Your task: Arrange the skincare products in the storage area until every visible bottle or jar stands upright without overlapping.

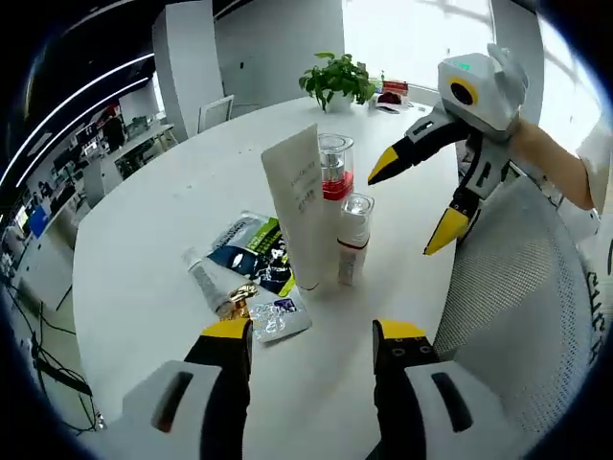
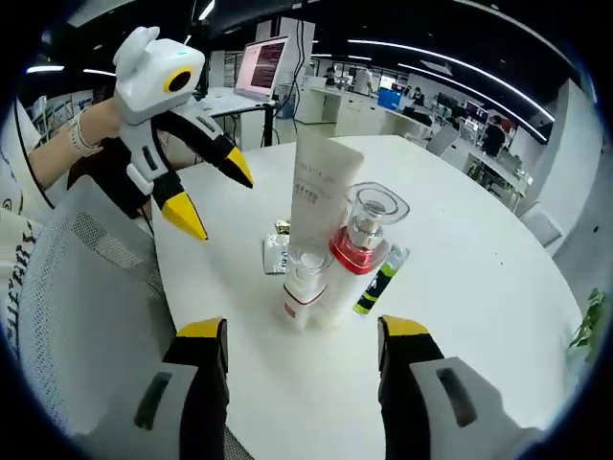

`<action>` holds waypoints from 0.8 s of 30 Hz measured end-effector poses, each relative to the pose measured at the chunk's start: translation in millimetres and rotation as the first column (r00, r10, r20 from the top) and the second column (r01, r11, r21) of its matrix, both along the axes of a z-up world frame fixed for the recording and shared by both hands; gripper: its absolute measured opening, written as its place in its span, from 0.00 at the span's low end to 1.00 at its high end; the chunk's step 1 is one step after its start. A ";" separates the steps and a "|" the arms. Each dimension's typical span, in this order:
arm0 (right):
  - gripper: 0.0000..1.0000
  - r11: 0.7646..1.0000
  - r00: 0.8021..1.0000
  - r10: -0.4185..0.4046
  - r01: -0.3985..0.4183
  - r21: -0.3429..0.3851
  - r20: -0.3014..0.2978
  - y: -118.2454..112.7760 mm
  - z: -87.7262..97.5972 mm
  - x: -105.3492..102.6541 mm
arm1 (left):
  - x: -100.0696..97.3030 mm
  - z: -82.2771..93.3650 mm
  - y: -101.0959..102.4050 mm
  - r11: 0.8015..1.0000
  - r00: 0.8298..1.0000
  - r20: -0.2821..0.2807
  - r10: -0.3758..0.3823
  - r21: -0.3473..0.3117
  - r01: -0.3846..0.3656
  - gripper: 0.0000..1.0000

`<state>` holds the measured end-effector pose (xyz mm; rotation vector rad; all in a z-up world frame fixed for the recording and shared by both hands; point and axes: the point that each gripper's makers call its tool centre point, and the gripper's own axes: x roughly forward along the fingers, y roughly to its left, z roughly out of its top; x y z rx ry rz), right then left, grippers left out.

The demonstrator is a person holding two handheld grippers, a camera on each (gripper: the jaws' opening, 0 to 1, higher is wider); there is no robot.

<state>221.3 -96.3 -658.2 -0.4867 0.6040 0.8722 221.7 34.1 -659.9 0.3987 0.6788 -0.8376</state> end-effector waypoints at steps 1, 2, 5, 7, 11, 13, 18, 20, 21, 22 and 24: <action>0.67 1.000 1.000 -0.004 0.004 0.007 0.010 0.8 5.2 -0.6 | 0.2 3.2 2.2 1.000 1.000 0.007 0.007 -0.001 -0.007 0.49; 0.69 1.000 1.000 -0.006 0.006 0.008 0.016 1.2 8.2 -0.8 | -0.4 5.1 3.2 1.000 1.000 0.009 0.008 -0.003 -0.008 0.50; 0.73 1.000 0.999 -0.012 0.012 0.004 0.048 3.0 19.1 -0.9 | -2.8 12.1 6.7 1.000 1.000 0.016 0.018 -0.004 -0.018 0.54; 0.76 1.000 0.998 -0.011 0.010 0.007 0.059 4.2 24.4 -1.5 | -5.1 14.6 8.4 1.000 1.000 0.021 0.018 0.001 -0.018 0.55; 0.82 1.000 0.996 -0.015 0.014 0.016 0.083 6.2 31.9 -2.1 | -10.1 17.3 12.7 1.000 1.000 0.020 0.020 0.007 -0.020 0.63; 0.85 1.000 0.996 -0.023 0.021 0.018 0.091 5.8 34.0 -1.9 | -11.5 18.5 15.6 1.000 1.000 0.021 0.021 0.015 -0.022 0.67; 0.90 0.999 0.995 -0.036 0.033 0.029 0.095 3.4 37.2 -1.8 | -14.1 24.5 20.7 0.999 0.999 0.036 0.026 0.018 -0.027 0.74; 0.90 0.999 0.994 -0.037 0.034 0.036 0.103 3.1 39.0 -2.5 | -13.1 28.1 21.3 1.000 0.998 0.060 0.028 0.005 -0.028 0.76; 0.92 0.999 0.994 -0.037 0.034 0.036 0.104 3.0 39.2 -2.8 | -12.2 27.8 22.0 1.000 0.998 0.060 0.026 0.004 -0.026 0.76; 0.93 0.999 0.994 -0.036 0.032 0.038 0.107 3.4 39.7 -3.4 | -11.6 26.8 22.6 1.000 0.998 0.052 0.022 0.004 -0.022 0.76; 0.94 0.998 0.993 -0.034 0.029 0.048 0.111 4.3 40.8 -3.7 | -11.2 26.8 23.3 1.000 0.998 0.053 0.023 -0.002 -0.023 0.78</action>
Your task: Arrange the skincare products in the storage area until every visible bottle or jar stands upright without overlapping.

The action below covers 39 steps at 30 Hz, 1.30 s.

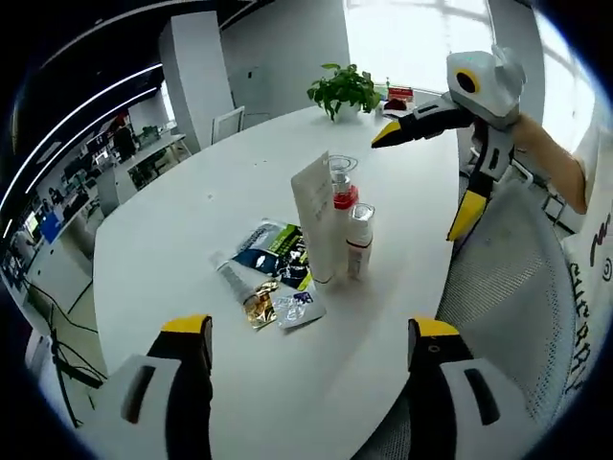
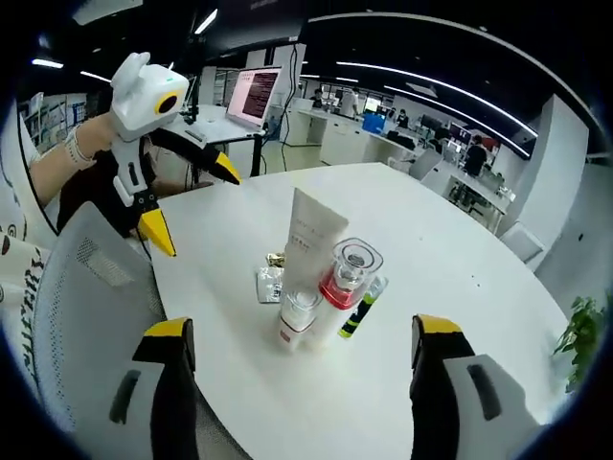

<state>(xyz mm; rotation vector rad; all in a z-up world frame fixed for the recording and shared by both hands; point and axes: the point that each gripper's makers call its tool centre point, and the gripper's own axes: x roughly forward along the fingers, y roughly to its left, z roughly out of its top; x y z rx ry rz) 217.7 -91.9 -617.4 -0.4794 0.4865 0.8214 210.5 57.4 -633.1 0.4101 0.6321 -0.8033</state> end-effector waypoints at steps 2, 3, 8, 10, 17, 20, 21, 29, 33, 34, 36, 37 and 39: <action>0.96 1.000 1.000 -0.004 0.004 0.010 -0.005 0.3 -0.3 0.7 | 0.7 -0.3 1.6 1.000 1.000 -0.002 0.004 -0.007 -0.004 0.80; 0.97 1.000 1.000 -0.006 0.006 0.014 -0.005 0.7 0.2 0.8 | 0.1 -1.1 2.4 1.000 1.000 -0.006 0.004 -0.007 -0.004 0.81; 0.99 1.000 1.000 -0.013 0.013 0.028 -0.007 1.9 2.7 1.4 | 1.0 -4.3 5.1 1.000 1.000 -0.012 0.002 -0.008 -0.002 0.85; 0.99 1.000 1.000 -0.008 0.008 0.028 -0.005 3.5 2.9 1.2 | 2.8 -5.7 4.4 1.000 1.000 -0.016 -0.002 -0.028 0.002 0.89; 0.99 1.000 1.000 -0.004 0.004 0.028 -0.008 5.8 2.1 0.8 | 6.7 -7.5 4.7 0.999 1.000 -0.016 0.005 -0.046 -0.005 0.98; 0.99 1.000 1.000 -0.004 0.004 0.027 -0.015 5.2 0.6 0.6 | 8.4 -9.0 4.7 0.999 1.000 -0.020 0.008 -0.050 -0.009 0.99; 0.99 1.000 1.000 -0.005 0.005 0.026 -0.018 4.7 -0.2 1.1 | 8.3 -9.1 3.8 0.999 1.000 -0.021 0.007 -0.051 -0.008 0.99; 0.99 1.000 0.999 -0.008 0.008 0.023 -0.034 3.5 -5.2 2.4 | 15.0 -13.7 2.2 0.999 0.999 -0.046 -0.004 -0.054 0.001 0.99; 0.99 1.000 0.999 -0.010 0.011 0.018 -0.039 1.9 -7.1 1.8 | 18.0 -14.1 -0.8 0.998 0.999 -0.040 -0.006 -0.056 0.004 0.99; 0.97 1.000 0.999 -0.009 0.010 0.020 -0.036 1.7 -6.6 1.9 | 18.4 -15.0 -1.0 0.999 0.999 -0.045 -0.011 -0.053 0.009 0.99; 0.94 1.000 0.999 -0.014 0.015 0.026 -0.034 1.9 -6.1 2.7 | 21.7 -17.2 0.0 0.999 0.999 -0.049 -0.008 -0.053 0.006 0.99; 0.91 1.000 0.999 -0.015 0.016 0.027 -0.036 1.7 -6.4 2.8 | 22.2 -19.2 0.2 0.999 0.998 -0.057 -0.008 -0.049 0.005 0.99; 0.87 0.999 0.999 -0.015 0.016 0.029 -0.037 1.0 -6.6 3.6 | 22.1 -20.7 -0.9 0.999 0.998 -0.064 -0.011 -0.047 0.008 0.99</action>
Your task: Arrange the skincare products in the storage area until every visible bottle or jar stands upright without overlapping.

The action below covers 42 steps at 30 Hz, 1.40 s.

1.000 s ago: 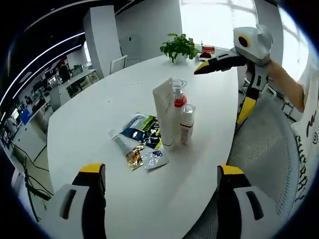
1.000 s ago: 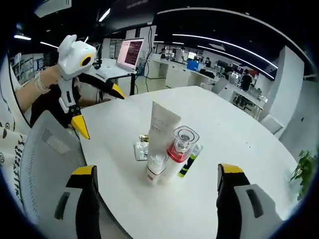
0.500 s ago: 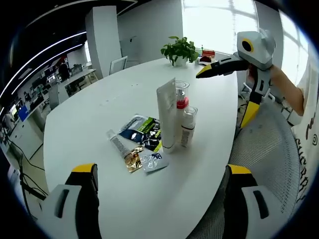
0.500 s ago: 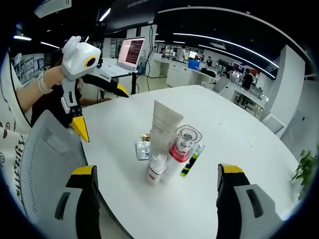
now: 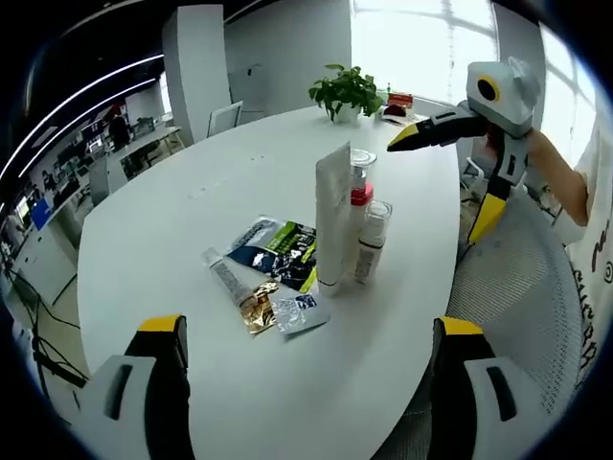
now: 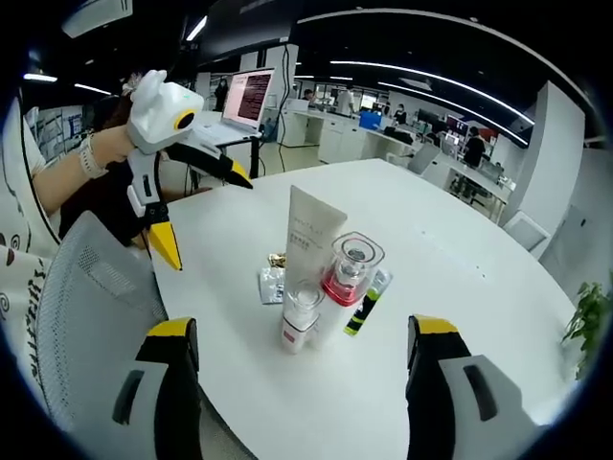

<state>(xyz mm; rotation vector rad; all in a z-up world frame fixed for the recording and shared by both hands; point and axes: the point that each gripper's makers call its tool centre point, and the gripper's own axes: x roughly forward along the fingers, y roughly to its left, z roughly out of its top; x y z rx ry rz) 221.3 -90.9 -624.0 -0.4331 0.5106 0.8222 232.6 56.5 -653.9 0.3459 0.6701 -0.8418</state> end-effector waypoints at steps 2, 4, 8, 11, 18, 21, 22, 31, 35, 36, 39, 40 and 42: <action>0.86 1.000 1.000 0.001 -0.001 0.006 -0.007 1.1 -1.4 -0.1 | -0.8 0.3 -1.9 1.000 1.000 -0.005 -0.004 -0.007 0.004 0.99; 0.84 1.000 1.000 0.003 -0.003 0.005 -0.009 1.1 -2.2 0.1 | 0.7 -0.3 -2.1 1.000 1.000 -0.009 -0.008 -0.010 0.008 0.99; 0.79 1.000 1.000 0.007 -0.006 0.007 -0.018 1.0 -4.8 0.0 | 8.2 -3.9 1.8 1.000 1.000 -0.014 -0.004 -0.005 0.004 0.99; 0.73 1.000 0.999 0.021 -0.021 0.014 -0.035 3.5 -7.6 -3.0 | 14.1 -7.3 2.7 1.000 1.000 -0.018 -0.006 0.006 0.006 0.99; 0.65 0.999 0.998 0.039 -0.037 0.038 -0.058 6.4 -12.7 -6.2 | 34.5 -19.5 5.5 0.999 1.000 -0.016 0.021 0.045 -0.020 0.97; 0.62 0.998 0.997 0.051 -0.049 0.040 -0.063 6.9 -15.8 -7.9 | 43.2 -26.5 7.2 0.998 1.000 -0.013 0.028 0.064 -0.027 0.93; 0.60 0.998 0.996 0.053 -0.050 0.037 -0.069 6.7 -17.0 -8.7 | 44.7 -29.3 8.6 0.997 0.999 -0.023 0.035 0.071 -0.033 0.92; 0.51 0.998 0.994 0.050 -0.045 0.050 -0.097 4.2 -24.3 -11.3 | 66.4 -46.8 2.2 0.996 0.996 -0.062 0.068 0.055 -0.065 0.72; 0.49 0.997 0.994 0.049 -0.044 0.057 -0.099 4.4 -24.3 -10.8 | 81.2 -53.5 -1.5 0.997 0.996 -0.068 0.065 0.054 -0.062 0.67; 0.49 0.997 0.994 0.048 -0.043 0.059 -0.100 4.2 -24.4 -10.4 | 87.3 -57.1 -1.2 0.996 0.995 -0.069 0.071 0.058 -0.067 0.66; 0.48 0.997 0.994 0.044 -0.038 0.064 -0.101 4.1 -24.8 -10.1 | 94.0 -63.6 -1.4 0.995 0.993 -0.080 0.088 0.058 -0.084 0.61; 0.48 0.997 0.994 0.043 -0.036 0.068 -0.102 4.2 -24.9 -10.1 | 98.8 -65.8 -1.4 0.994 0.991 -0.085 0.103 0.056 -0.099 0.58; 0.48 0.997 0.993 0.045 -0.038 0.068 -0.110 3.4 -26.7 -11.1 | 108.1 -68.9 -1.8 0.992 0.988 -0.094 0.122 0.052 -0.117 0.55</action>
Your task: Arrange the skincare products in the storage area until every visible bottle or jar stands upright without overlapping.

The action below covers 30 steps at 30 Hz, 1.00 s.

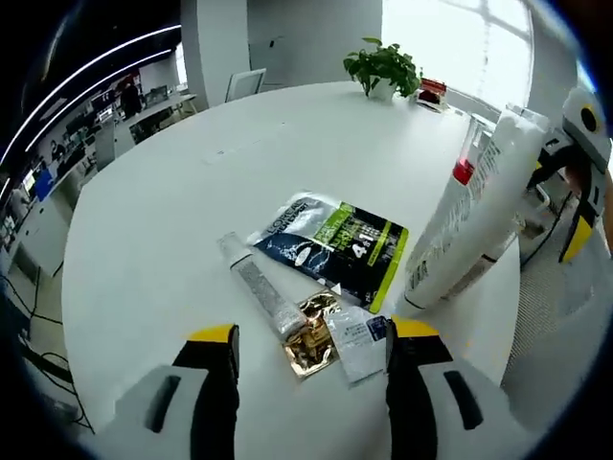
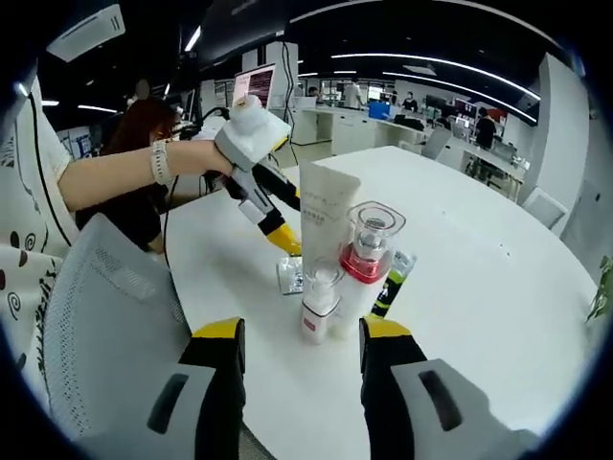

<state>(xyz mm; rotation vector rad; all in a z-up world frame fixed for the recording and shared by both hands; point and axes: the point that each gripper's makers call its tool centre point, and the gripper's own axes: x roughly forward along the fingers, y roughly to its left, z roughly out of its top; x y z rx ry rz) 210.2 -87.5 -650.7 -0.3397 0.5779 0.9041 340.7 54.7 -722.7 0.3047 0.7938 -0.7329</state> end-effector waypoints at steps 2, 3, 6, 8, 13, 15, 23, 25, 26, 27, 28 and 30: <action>0.48 1.000 1.000 -0.003 0.003 0.001 0.000 -0.6 -0.8 -0.1 | 3.3 -2.8 1.6 1.000 1.000 -0.005 0.024 0.009 -0.024 0.53; 0.47 1.000 1.000 0.000 0.000 -0.001 -0.006 -0.8 -1.8 -1.2 | 2.9 -3.9 2.3 0.999 0.999 -0.013 0.030 0.013 -0.030 0.51; 0.46 1.000 1.000 -0.003 0.003 0.001 -0.004 -1.5 -2.1 -0.7 | 11.5 -8.9 -1.6 0.999 0.999 -0.024 0.036 0.008 -0.036 0.48; 0.45 1.000 1.000 -0.004 0.004 0.006 -0.010 -1.7 -3.0 -0.6 | 11.2 -10.4 -4.3 0.999 0.999 -0.032 0.037 0.008 -0.037 0.47; 0.43 1.000 1.000 -0.001 0.001 0.014 -0.024 -0.7 -5.3 -1.3 | 18.4 -11.9 -12.6 0.999 0.999 -0.025 0.030 0.013 -0.030 0.54; 0.43 1.000 1.000 -0.004 0.004 0.018 -0.021 -0.8 -5.4 -0.6 | 24.1 -13.8 -14.1 0.999 0.999 -0.030 0.037 0.005 -0.037 0.54; 0.41 1.000 1.000 -0.018 0.018 0.026 -0.024 -4.4 -6.5 0.8 | 33.7 -28.4 -16.1 0.998 0.996 -0.072 0.053 0.040 -0.050 0.48; 0.41 0.999 0.999 -0.020 0.021 0.029 -0.030 -5.4 -7.8 0.3 | 35.9 -30.2 -17.5 0.998 0.996 -0.075 0.039 0.056 -0.035 0.47; 0.41 0.999 0.999 -0.021 0.021 0.029 -0.031 -5.5 -8.1 0.2 | 37.4 -32.3 -17.3 0.997 0.995 -0.087 0.040 0.063 -0.035 0.47; 0.41 0.999 0.999 -0.022 0.023 0.029 -0.033 -6.1 -9.2 0.0 | 38.2 -33.1 -17.7 0.997 0.995 -0.090 0.036 0.065 -0.030 0.46; 0.41 0.999 0.999 -0.022 0.023 0.028 -0.034 -6.4 -9.6 -0.1 | 39.6 -34.2 -17.8 0.997 0.995 -0.098 0.036 0.066 -0.030 0.45; 0.40 0.999 0.999 -0.025 0.026 0.028 -0.037 -6.8 -10.5 -0.7 | 41.6 -35.2 -17.5 0.997 0.994 -0.102 0.038 0.072 -0.031 0.44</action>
